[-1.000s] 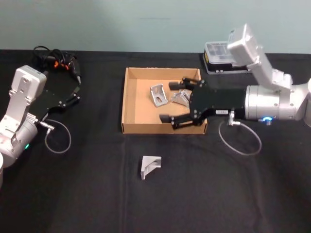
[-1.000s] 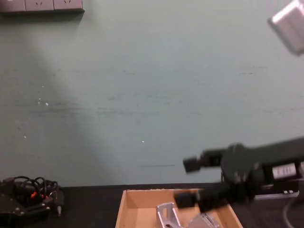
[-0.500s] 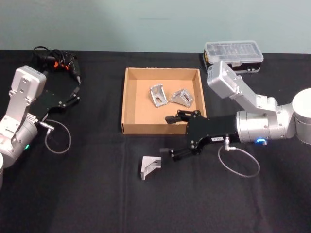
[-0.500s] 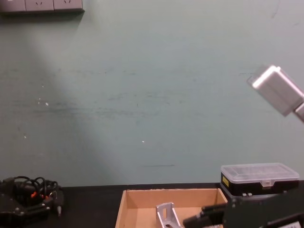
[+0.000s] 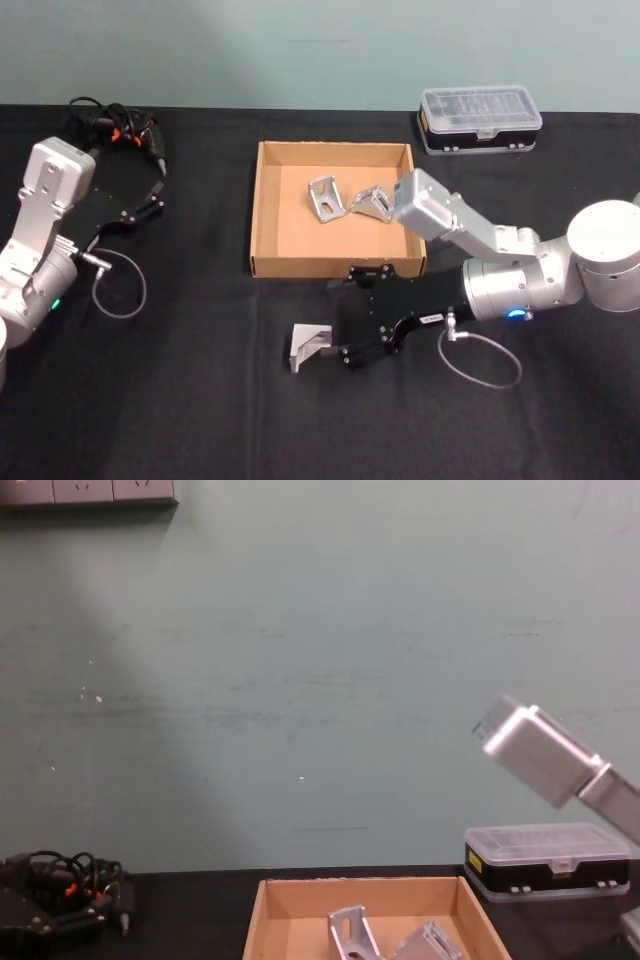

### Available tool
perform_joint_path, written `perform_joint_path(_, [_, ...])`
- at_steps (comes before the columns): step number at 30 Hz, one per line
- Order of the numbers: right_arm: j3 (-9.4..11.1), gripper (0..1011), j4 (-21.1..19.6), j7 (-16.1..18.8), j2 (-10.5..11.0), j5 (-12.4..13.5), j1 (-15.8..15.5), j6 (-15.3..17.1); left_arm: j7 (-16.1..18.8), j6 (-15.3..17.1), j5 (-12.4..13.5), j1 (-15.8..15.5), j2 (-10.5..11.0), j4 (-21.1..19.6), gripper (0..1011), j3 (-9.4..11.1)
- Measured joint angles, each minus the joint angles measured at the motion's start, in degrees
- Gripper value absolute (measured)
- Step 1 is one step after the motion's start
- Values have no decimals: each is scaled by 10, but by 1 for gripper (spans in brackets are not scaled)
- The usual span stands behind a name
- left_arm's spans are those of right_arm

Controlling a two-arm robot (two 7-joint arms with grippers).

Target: Use one hand to pick up the angle iron from the table and place it into the box.

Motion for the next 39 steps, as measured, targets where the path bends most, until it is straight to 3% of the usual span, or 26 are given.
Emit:
perform_joint_path(8, [-16,1002,18,0,-10,-5,6,-6,0,0,0,0,0,0,1000,0])
perform_joint_path(24, [-27,1000,44,-6,-28,-8,7,-11,0,0,0,0,0,0,1000,0])
perform_joint_path(28, [-30,934,46,-6,-30,-9,7,-10,0,0,0,0,0,0,1000,0])
perform_joint_path(39, [-33,625,47,-6,-32,-11,6,-9,0,0,0,0,0,0,1000,0])
